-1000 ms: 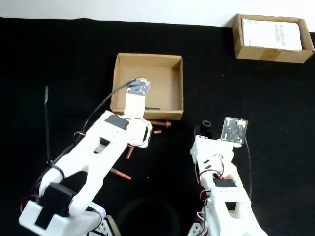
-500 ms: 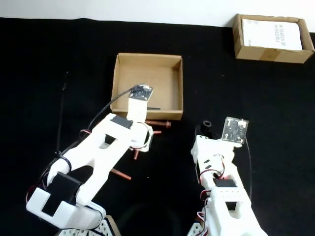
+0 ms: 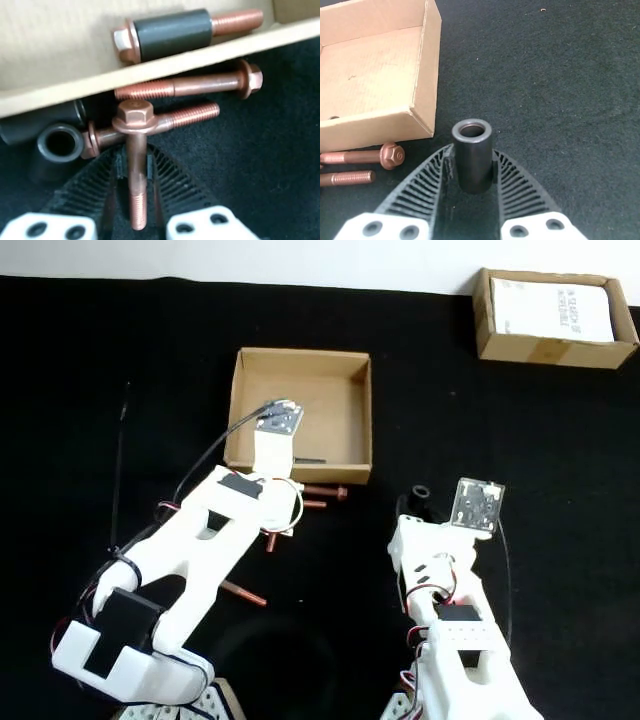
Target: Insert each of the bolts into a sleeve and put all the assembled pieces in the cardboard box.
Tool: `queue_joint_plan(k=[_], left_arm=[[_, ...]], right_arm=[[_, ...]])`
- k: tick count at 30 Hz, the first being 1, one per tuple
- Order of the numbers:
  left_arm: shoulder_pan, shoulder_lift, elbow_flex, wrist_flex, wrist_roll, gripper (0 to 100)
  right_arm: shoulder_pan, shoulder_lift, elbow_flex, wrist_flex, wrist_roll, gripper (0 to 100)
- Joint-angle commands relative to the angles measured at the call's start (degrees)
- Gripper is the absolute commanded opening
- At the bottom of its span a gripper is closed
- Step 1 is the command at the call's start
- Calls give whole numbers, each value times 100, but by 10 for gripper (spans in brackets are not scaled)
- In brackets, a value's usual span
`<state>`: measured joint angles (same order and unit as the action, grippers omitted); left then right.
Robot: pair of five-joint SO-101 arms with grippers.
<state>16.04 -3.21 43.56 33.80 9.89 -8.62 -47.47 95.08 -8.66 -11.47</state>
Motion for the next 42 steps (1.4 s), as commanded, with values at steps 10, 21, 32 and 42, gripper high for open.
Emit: queue_joint_plan(k=[10,21,32,42], left_arm=[[1297,-4101,-136,949,-484,8],[1341,-5253,1622,-791,-1169,8],[1209,-5288,1921,-2295,-1160,8],[1270,-5244,1314,-2321,-712,8]], right_arm=[[57,-180,286,-119,-62,7],[-567,-180,295,-101,-44,7],[-1305,-3284,655,1895,-26,7],[-1464,-5429,857,4004,273,7]])
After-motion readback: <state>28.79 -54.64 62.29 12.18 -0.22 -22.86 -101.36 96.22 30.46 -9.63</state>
